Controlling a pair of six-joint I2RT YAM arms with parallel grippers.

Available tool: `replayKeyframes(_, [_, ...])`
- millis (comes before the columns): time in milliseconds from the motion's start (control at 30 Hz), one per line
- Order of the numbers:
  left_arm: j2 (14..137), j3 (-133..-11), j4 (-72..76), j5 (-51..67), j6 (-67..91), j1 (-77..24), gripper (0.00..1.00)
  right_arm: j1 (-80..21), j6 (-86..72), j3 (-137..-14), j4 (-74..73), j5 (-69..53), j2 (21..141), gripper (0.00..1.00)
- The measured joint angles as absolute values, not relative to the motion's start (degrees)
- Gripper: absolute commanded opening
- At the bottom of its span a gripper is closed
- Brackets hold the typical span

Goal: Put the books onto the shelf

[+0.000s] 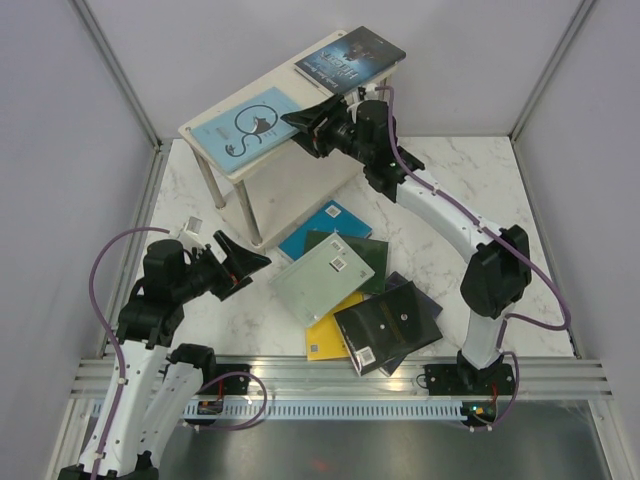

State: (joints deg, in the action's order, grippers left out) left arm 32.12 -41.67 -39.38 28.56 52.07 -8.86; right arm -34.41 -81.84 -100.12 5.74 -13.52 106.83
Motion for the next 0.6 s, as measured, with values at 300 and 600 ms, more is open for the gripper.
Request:
replayKeyframes(300, [32.18,-41.67,-39.38,28.53,52.07,-8.86,0.98,-32.01,-80.20,-100.09,3.40,-19.73,106.21,0.54])
replayKeyframes(600, [32.25,-41.60,-39.40,28.53,52.07,-8.86,0.98,-31.16,-78.24,-99.92,0.56,-22.72,106.24,0.09])
